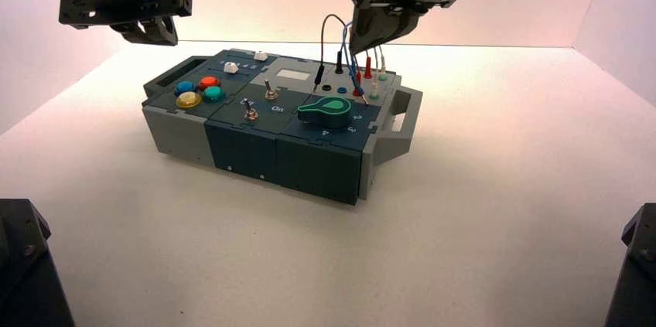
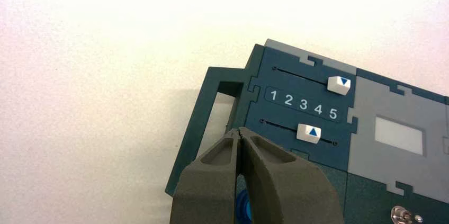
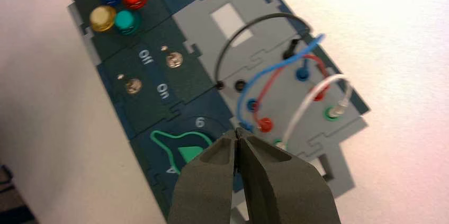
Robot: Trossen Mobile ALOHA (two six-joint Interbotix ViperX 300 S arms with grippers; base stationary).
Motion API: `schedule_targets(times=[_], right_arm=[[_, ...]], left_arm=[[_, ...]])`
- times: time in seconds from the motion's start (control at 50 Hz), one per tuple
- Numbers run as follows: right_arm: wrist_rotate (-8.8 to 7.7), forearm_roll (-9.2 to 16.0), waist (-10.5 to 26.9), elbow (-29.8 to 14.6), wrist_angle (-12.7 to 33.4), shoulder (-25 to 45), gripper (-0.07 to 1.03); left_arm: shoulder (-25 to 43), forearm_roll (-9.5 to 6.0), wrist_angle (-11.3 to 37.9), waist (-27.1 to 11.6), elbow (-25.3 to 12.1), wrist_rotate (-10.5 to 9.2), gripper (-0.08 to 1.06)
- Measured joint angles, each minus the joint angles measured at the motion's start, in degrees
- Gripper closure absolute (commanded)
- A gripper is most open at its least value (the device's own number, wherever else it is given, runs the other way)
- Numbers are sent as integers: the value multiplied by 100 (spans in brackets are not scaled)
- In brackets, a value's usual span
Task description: Turn the knob to position 2.
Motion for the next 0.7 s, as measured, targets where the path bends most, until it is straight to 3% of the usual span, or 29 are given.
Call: schedule_targets(times=[0.36,0.7], right_arm=[[0,44,633,-211,343,9,99],[0,62,853,-396,703,211,99]], left_arm=[[387,9,97,114,-141,0,101],[519,0,220,281,-185,0,101]])
